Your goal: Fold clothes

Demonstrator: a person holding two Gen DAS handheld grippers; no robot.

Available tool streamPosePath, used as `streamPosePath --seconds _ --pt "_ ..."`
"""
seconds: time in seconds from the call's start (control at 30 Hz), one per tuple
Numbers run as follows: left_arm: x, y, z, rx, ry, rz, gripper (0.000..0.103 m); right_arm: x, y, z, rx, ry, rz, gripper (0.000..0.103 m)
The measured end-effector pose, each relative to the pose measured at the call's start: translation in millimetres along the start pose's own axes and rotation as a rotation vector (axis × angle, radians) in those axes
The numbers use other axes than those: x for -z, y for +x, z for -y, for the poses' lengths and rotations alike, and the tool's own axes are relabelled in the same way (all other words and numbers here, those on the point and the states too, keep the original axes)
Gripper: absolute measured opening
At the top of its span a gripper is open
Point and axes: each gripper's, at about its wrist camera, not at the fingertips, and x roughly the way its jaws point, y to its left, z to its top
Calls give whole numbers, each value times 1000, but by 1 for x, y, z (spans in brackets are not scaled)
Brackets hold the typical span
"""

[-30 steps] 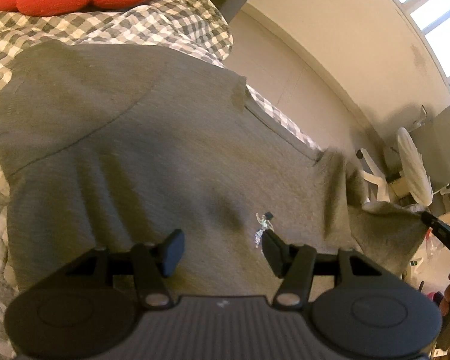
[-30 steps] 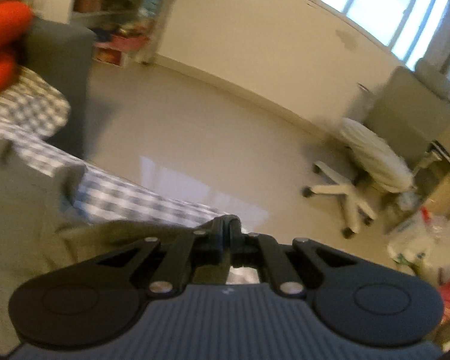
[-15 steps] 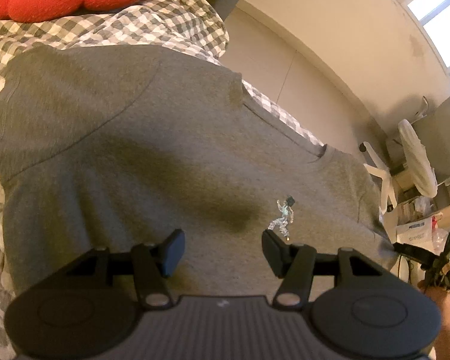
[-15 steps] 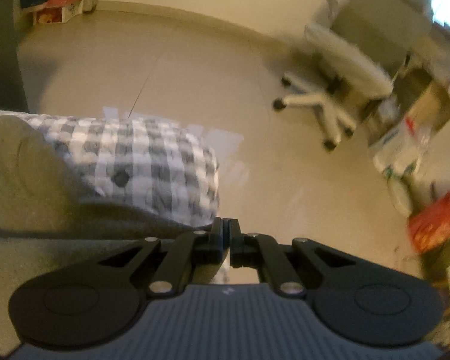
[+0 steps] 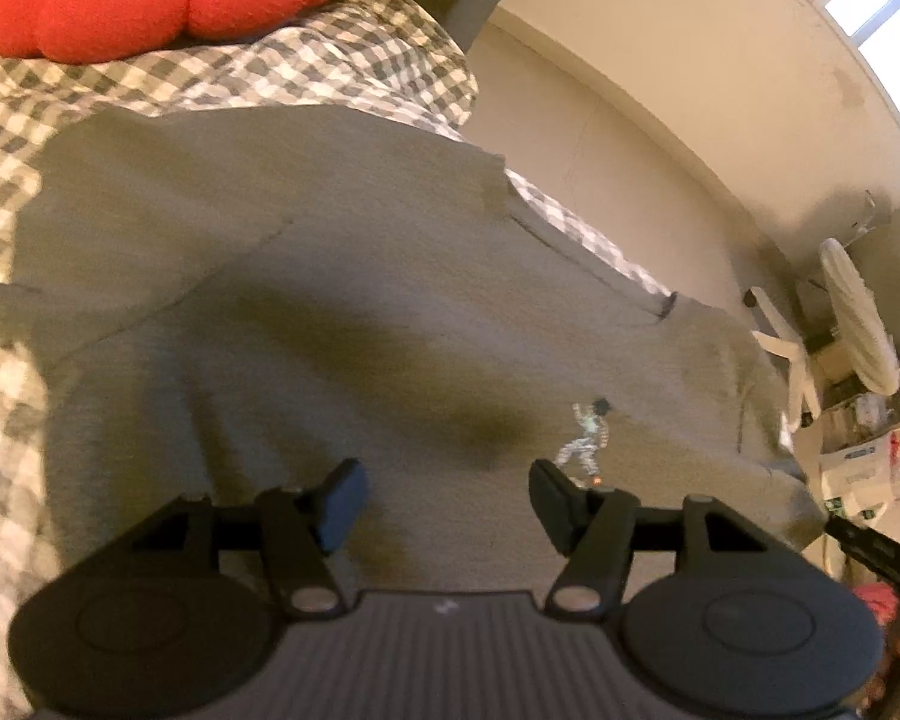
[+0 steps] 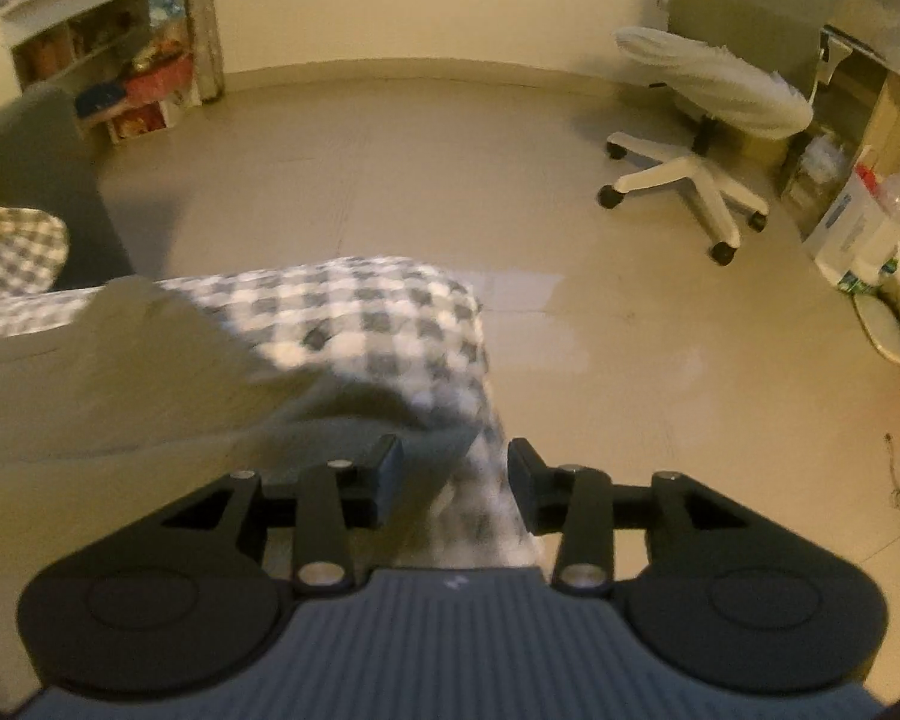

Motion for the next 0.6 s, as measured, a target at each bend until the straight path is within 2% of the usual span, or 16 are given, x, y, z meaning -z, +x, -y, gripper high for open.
streamPosePath --seconds 0.2,0.27,0.37,0.47,0.53,0.6 --pt "7 -18 -14 -72 29 41 63 28 -32 -7 -121 31 -27 47" --pt "10 -25 -19 -105 34 57 63 39 -40 -11 -144 34 -34 47" --pt "8 -33 -25 -109 58 85 63 48 -53 -19 -165 12 -36 47" --pt "-3 -37 -29 -102 63 114 63 51 -62 -27 -190 -18 -21 47" --pt "-15 -35 -32 -106 101 133 63 47 -65 -32 -213 -32 -7 47" --pt "-28 -29 -34 -142 165 163 63 41 -65 -39 -237 -45 11 47"
